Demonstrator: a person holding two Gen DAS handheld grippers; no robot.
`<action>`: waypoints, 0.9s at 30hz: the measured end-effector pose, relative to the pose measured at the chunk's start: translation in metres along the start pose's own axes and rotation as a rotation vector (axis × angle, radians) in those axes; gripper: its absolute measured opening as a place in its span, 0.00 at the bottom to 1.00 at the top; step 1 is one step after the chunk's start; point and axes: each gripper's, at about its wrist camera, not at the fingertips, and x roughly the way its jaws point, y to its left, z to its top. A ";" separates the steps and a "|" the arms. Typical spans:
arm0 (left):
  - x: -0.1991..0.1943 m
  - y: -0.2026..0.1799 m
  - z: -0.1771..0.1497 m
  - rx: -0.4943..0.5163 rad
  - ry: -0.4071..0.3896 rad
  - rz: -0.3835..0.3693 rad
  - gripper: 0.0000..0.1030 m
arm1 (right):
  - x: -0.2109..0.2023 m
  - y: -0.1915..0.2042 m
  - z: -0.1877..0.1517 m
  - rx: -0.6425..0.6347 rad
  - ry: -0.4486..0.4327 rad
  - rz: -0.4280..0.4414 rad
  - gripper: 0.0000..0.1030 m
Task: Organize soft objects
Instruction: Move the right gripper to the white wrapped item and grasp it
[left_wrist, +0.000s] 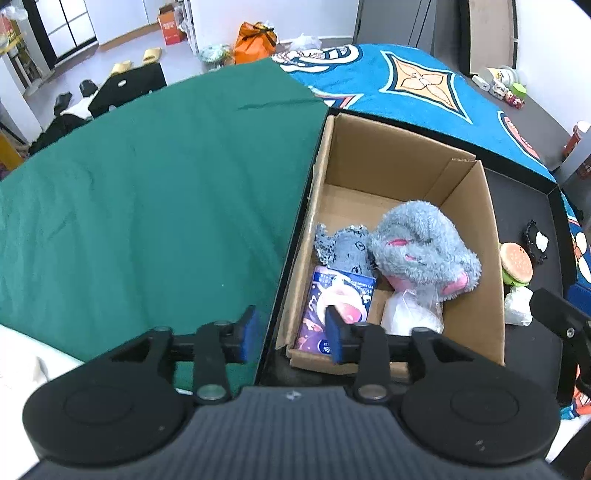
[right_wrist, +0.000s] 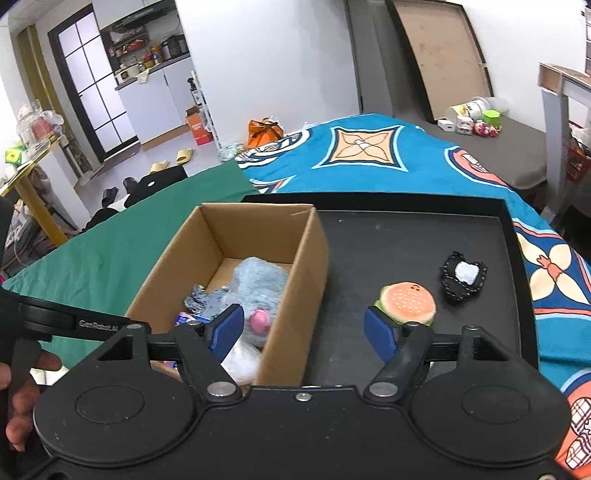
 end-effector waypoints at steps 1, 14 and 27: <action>-0.001 -0.002 0.000 0.008 -0.004 0.009 0.46 | 0.000 -0.003 0.000 0.003 -0.002 -0.003 0.71; -0.006 -0.025 -0.001 0.116 -0.028 0.103 0.68 | 0.000 -0.050 -0.013 0.054 -0.008 -0.052 0.72; -0.001 -0.046 -0.002 0.200 -0.011 0.159 0.69 | 0.025 -0.084 -0.035 0.107 0.043 -0.076 0.73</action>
